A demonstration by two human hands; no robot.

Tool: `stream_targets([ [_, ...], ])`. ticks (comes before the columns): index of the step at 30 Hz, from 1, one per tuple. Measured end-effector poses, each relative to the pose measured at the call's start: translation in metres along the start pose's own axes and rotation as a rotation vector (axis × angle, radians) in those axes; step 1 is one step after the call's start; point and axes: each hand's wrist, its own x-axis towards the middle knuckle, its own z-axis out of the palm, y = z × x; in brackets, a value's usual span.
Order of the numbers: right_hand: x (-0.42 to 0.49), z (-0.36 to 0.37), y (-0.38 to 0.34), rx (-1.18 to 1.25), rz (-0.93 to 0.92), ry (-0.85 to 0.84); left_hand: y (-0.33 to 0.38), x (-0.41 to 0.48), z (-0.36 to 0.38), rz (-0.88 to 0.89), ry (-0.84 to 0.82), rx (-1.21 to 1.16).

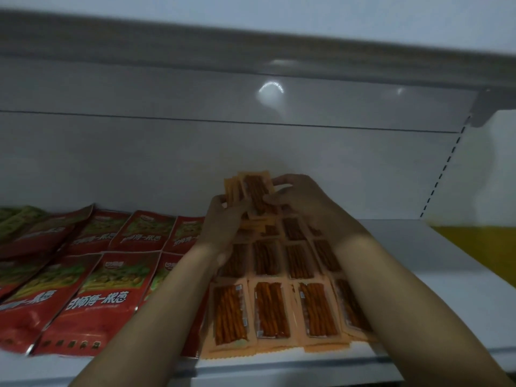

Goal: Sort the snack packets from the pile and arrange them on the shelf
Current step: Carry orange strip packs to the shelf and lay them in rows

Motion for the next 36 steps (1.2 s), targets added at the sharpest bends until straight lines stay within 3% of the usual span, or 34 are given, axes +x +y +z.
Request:
stream_targets([
  [5,0.006,-0.021,0.003,0.009,-0.023,0.080,0.003,0.004,0.010,0.043,-0.040,0.011],
  [12,0.025,-0.062,0.041,-0.348,0.059,0.323,-0.010,0.009,0.014,0.025,0.093,0.008],
  [19,0.041,-0.058,0.073,-0.615,0.108,0.202,-0.017,0.008,0.016,0.017,0.142,0.022],
  [22,0.047,-0.054,0.081,-0.600,0.169,0.138,-0.023,0.011,0.013,0.008,0.170,0.059],
  [36,0.049,-0.050,0.092,-0.892,0.111,0.116,-0.037,0.010,0.029,-0.026,0.162,0.067],
])
